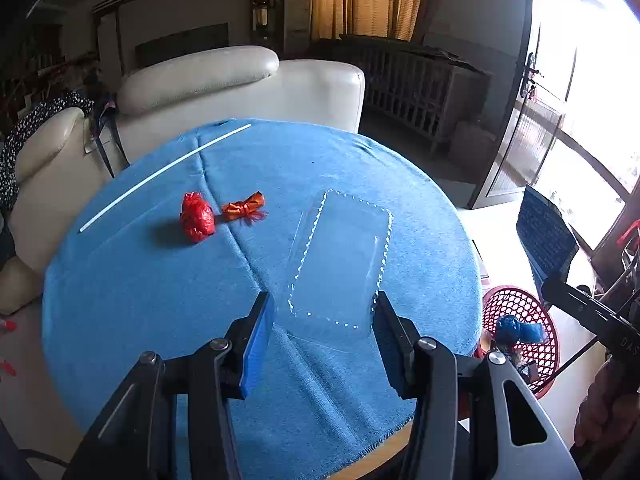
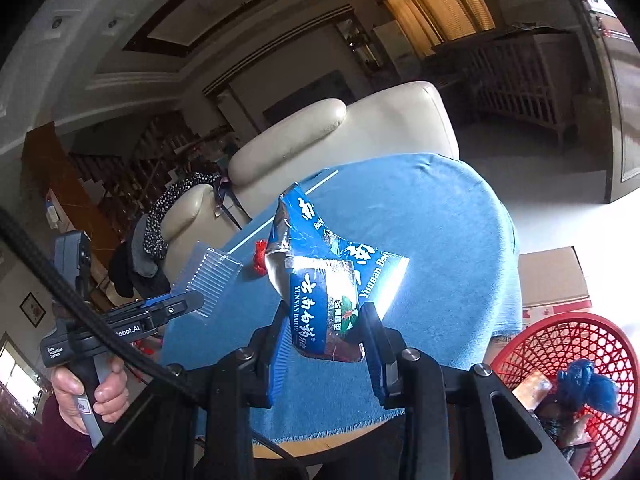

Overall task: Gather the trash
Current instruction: 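Lift the clear tray and blue-white bag and carry them toward the wastebasket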

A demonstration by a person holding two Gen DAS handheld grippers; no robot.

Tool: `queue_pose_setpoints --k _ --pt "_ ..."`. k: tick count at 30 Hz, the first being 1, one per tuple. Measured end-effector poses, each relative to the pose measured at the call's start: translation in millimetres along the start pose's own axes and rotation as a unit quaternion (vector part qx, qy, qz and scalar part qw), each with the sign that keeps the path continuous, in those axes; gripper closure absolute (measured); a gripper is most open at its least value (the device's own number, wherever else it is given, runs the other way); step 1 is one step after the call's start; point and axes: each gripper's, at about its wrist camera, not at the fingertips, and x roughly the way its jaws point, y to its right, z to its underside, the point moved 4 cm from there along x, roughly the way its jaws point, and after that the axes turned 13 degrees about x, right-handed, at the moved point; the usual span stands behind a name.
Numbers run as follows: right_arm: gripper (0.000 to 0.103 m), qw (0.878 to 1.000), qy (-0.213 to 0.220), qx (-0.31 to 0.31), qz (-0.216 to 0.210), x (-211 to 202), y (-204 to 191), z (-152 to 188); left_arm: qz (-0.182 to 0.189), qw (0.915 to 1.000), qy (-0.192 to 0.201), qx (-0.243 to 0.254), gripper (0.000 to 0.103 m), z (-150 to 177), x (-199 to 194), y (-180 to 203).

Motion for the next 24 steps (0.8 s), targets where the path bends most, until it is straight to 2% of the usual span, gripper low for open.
queue_pose_setpoints --k 24 --pt "0.067 1.0 0.01 0.007 -0.007 -14 8 -4 0.009 0.9998 0.005 0.015 0.052 -7 -8 20"
